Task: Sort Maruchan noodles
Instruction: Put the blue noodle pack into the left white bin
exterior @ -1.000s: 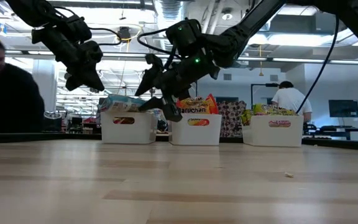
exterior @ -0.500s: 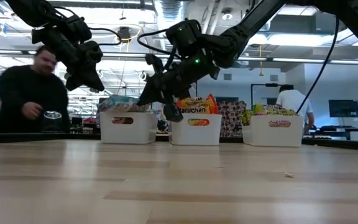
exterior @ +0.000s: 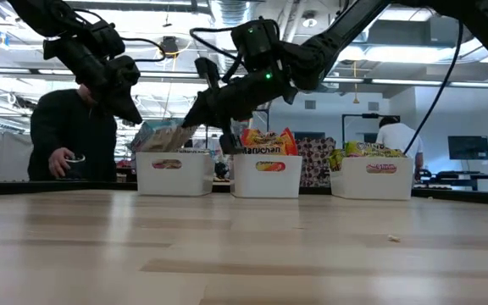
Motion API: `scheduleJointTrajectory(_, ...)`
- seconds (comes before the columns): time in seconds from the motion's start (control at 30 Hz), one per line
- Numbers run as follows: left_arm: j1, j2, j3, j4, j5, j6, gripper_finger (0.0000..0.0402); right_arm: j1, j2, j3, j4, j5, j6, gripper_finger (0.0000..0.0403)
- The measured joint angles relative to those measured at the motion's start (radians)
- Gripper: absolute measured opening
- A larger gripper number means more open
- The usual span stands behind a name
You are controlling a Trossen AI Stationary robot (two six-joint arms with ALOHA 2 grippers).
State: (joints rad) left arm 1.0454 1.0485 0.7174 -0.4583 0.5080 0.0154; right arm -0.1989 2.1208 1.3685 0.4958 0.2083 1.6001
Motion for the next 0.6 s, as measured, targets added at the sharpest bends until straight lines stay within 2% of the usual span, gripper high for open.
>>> scheduleJointTrajectory(0.2,0.000,0.000,0.000,0.000,0.000,-0.001,0.0000,-0.017,-0.023,0.012,0.009,-0.056,-0.157,0.0005)
scheduleJointTrajectory(0.33,0.000,-0.002,0.000,0.000,0.000,-0.002,0.0000,-0.048,-0.024,0.055,-0.031,-0.134,-0.293,0.0004)
scheduleJointTrajectory(0.6,0.000,-0.002,0.000,0.001,0.000,-0.005,0.0000,-0.130,-0.027,0.260,-0.420,-0.309,-0.703,0.0003)
